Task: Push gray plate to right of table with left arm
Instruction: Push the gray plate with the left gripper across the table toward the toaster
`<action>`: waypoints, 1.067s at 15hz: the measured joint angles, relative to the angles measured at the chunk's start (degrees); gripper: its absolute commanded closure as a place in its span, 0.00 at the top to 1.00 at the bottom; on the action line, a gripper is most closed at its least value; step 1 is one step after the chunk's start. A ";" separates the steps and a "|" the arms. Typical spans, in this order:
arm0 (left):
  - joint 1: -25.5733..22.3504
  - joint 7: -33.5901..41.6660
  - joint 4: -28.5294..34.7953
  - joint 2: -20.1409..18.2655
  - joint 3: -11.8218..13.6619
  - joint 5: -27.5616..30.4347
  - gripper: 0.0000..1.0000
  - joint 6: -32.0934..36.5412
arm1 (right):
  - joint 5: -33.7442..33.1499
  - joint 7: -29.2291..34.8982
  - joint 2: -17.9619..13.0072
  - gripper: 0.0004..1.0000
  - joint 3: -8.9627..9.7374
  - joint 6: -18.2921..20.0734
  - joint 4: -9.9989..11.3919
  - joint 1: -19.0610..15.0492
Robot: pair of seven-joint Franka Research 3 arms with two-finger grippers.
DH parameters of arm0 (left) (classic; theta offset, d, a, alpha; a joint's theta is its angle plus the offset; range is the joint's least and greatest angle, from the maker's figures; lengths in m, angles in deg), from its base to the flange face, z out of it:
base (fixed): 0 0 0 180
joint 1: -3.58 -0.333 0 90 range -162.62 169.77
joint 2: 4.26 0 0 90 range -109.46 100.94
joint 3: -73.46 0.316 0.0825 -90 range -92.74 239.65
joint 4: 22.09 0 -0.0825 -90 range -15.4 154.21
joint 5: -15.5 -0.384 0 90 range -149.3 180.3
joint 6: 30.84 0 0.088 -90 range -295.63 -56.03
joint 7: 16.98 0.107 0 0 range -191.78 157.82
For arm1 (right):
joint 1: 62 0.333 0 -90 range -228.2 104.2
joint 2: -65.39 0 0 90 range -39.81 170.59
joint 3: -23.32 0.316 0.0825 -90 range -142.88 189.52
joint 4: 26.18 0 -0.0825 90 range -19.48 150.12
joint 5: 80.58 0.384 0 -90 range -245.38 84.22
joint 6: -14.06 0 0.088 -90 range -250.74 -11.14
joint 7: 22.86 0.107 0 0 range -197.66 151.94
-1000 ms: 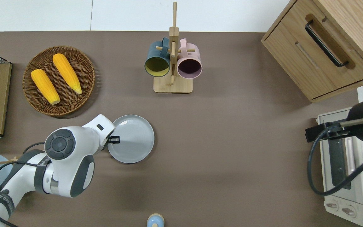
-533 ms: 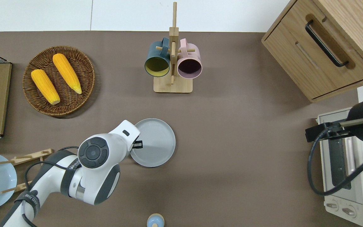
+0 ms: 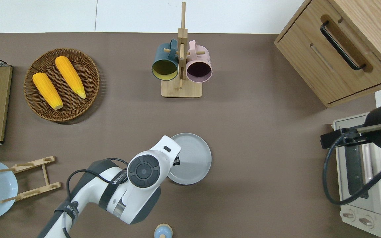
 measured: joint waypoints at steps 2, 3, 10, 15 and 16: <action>2.32 -3.29 -1.54 1.38 -0.01 -0.31 0.00 0.13 | 0.00 0.00 0.00 0.98 0.00 0.00 0.00 0.00; 3.31 -5.32 -2.49 2.11 0.00 -1.08 0.00 0.48 | 0.00 0.00 0.00 0.98 0.00 0.00 0.00 0.00; 9.28 -14.97 -13.21 8.90 0.01 -2.92 0.00 6.85 | 0.00 0.00 0.00 0.98 0.00 0.00 0.00 0.00; 11.61 -17.93 -17.28 11.59 0.01 -3.08 0.00 7.86 | 0.00 0.00 0.00 0.98 0.00 0.00 0.00 0.00; 12.18 -18.47 -18.02 12.04 -0.06 -3.08 0.00 7.87 | 0.00 0.00 0.00 0.98 0.00 0.00 0.00 0.00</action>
